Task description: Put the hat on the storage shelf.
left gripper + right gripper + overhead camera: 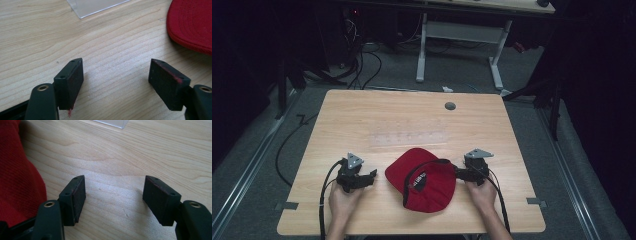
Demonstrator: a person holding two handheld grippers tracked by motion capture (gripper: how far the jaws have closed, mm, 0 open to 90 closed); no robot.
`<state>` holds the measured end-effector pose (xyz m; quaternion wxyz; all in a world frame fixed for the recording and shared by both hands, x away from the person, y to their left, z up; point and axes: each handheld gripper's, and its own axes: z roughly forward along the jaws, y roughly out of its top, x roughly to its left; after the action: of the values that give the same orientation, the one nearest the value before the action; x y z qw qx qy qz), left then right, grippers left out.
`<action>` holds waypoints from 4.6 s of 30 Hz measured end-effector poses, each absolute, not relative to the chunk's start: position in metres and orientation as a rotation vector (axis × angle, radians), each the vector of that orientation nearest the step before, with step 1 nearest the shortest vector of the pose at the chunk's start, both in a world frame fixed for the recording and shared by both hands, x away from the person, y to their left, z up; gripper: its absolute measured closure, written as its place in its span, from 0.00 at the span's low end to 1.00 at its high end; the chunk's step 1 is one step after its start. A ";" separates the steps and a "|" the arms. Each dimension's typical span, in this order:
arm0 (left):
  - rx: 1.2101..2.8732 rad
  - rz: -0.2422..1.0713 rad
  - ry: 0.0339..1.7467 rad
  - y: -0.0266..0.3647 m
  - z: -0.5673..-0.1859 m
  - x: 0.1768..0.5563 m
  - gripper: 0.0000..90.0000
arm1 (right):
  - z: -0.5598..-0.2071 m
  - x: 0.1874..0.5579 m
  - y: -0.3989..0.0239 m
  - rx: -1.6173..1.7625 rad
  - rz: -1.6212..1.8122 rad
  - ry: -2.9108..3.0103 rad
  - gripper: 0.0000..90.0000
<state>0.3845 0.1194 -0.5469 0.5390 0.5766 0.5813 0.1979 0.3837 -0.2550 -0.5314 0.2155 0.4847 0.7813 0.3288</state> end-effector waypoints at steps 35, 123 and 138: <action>1.375 0.470 1.381 0.119 -0.547 0.384 0.29 | -0.527 0.380 -0.265 1.394 0.924 2.150 0.45; 1.377 0.470 1.381 0.119 -0.547 0.384 0.29 | -0.523 0.376 -0.207 1.226 1.132 2.351 0.54; 1.377 0.470 1.381 0.119 -0.547 0.384 0.29 | -0.523 0.378 -0.214 1.192 1.174 2.422 0.82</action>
<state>0.3840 0.1189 -0.5471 0.5379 0.5786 0.5803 0.1976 0.3784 -0.2141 -0.5227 0.0988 0.4031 0.8187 0.3968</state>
